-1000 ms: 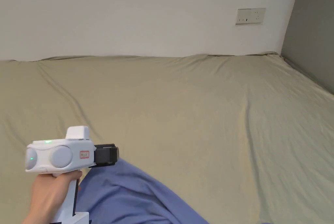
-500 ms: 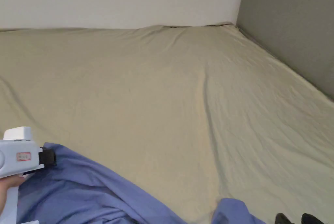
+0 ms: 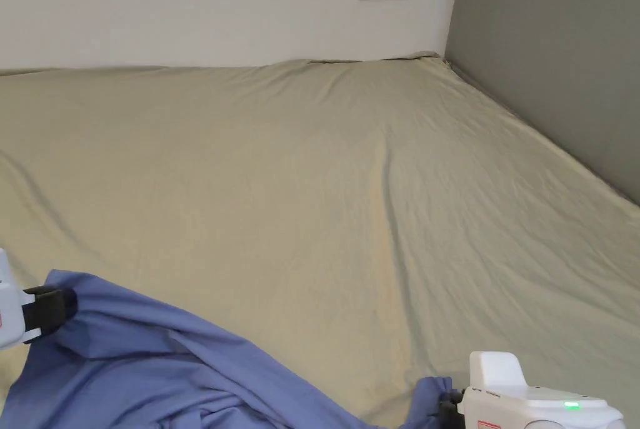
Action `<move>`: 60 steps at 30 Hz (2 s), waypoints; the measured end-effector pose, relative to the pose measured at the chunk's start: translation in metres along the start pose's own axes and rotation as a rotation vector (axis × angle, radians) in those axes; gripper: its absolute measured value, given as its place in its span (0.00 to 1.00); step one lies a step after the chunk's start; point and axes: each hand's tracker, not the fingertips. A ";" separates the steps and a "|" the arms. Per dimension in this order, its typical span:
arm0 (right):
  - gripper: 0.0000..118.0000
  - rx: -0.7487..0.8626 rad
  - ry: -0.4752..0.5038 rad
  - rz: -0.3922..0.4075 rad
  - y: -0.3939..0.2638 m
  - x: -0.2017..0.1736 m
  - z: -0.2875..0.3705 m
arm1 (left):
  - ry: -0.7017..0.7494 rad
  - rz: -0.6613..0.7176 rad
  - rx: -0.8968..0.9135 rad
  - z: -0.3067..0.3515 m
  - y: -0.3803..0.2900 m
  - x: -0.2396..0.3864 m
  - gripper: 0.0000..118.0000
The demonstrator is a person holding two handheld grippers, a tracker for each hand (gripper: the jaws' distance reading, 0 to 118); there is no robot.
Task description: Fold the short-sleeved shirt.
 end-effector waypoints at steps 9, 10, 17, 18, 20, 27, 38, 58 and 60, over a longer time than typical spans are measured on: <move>0.03 0.584 0.097 -0.107 -0.008 0.006 0.140 | -0.080 0.087 0.380 0.139 -0.009 0.000 0.01; 0.03 0.658 0.096 -0.110 -0.013 0.005 0.156 | -0.073 0.105 0.450 0.162 -0.018 0.001 0.01; 0.03 1.049 0.114 -0.180 -0.053 -0.014 0.233 | 0.061 0.172 0.934 0.288 -0.107 0.028 0.01; 0.03 1.086 0.125 -0.198 -0.056 -0.017 0.241 | 0.087 0.184 0.964 0.298 -0.112 0.033 0.01; 0.03 1.146 0.156 -0.234 -0.052 -0.023 0.258 | 0.080 0.174 1.016 0.315 -0.112 0.040 0.01; 0.03 1.267 0.269 -0.201 0.046 -0.036 0.321 | -0.015 0.038 1.091 0.362 -0.010 0.056 0.01; 0.03 1.370 0.459 -0.091 0.310 -0.061 0.453 | -0.129 -0.052 1.156 0.440 0.234 0.064 0.01; 0.03 1.429 0.533 -0.007 0.425 -0.064 0.481 | -0.261 0.075 1.200 0.376 0.325 0.015 0.01; 0.03 1.413 0.578 0.006 0.409 -0.062 0.474 | -0.277 0.079 1.183 0.371 0.301 0.007 0.01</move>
